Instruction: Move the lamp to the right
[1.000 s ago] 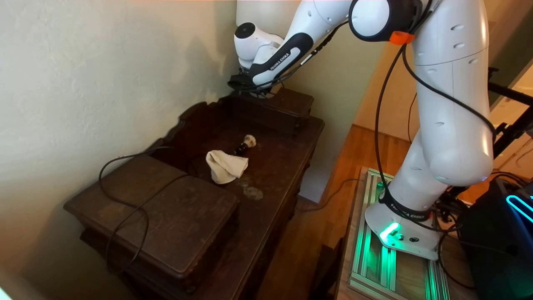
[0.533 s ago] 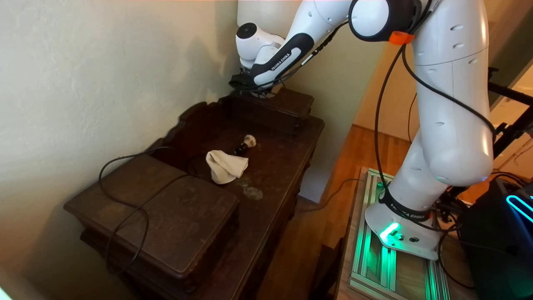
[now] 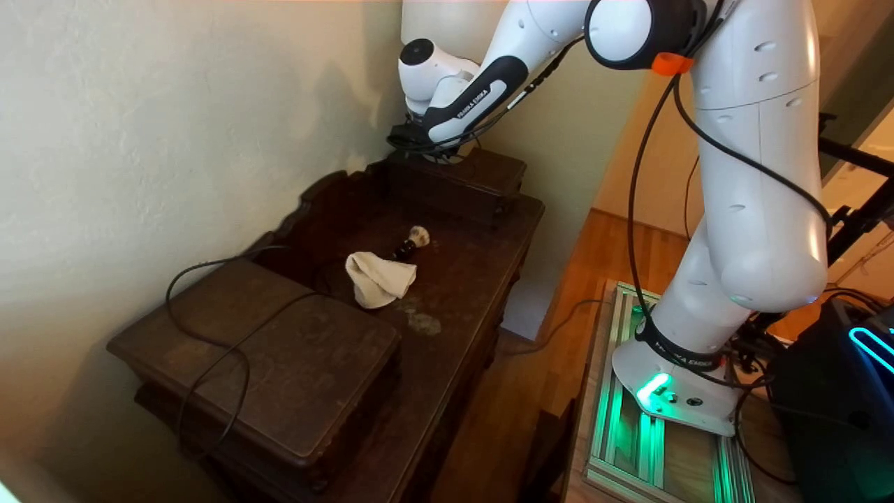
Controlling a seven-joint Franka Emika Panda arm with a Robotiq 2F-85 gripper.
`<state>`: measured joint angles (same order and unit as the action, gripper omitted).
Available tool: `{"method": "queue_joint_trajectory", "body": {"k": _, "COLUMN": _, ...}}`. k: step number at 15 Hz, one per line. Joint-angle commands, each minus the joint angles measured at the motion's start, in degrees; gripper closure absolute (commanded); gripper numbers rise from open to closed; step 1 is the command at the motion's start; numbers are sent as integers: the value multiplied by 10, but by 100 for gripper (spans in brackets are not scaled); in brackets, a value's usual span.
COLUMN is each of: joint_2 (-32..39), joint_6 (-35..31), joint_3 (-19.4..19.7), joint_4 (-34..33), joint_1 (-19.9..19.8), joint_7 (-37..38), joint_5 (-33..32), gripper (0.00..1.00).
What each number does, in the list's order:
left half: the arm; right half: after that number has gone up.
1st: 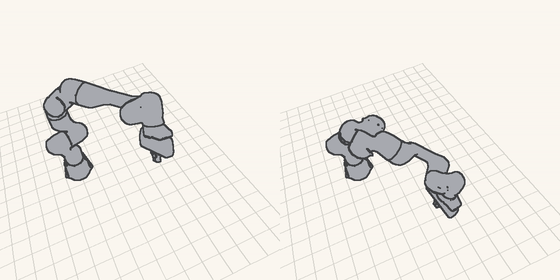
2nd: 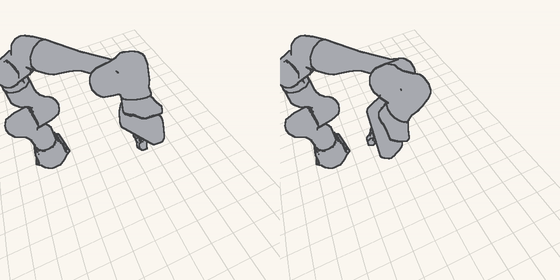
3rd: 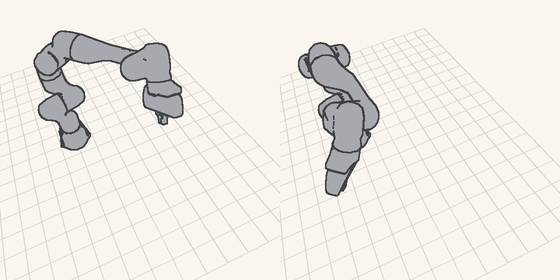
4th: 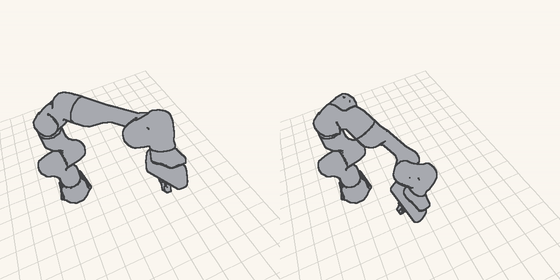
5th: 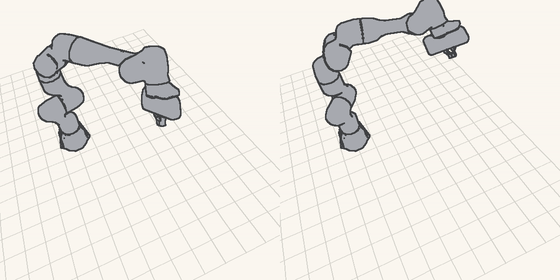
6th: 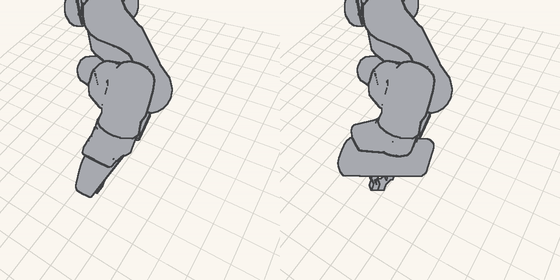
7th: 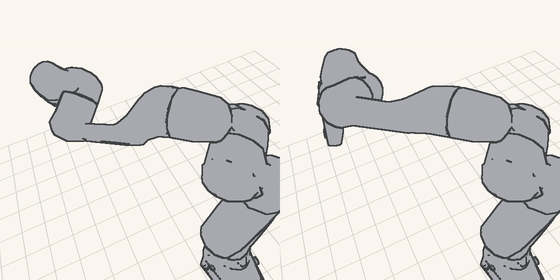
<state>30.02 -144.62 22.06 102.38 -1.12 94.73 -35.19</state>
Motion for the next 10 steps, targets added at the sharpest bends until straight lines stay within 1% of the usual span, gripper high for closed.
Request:
{"method": "queue_joint_trajectory", "body": {"k": 1, "joint_2": -14, "joint_6": -18, "joint_3": 18, "joint_4": 17, "joint_1": 3, "joint_7": 12, "joint_5": -22, "gripper": 0}}
{"method": "queue_joint_trajectory", "body": {"k": 10, "joint_2": -15, "joint_6": -40, "joint_3": 31, "joint_4": 27, "joint_1": 5, "joint_7": 14, "joint_5": -20, "gripper": 0}}
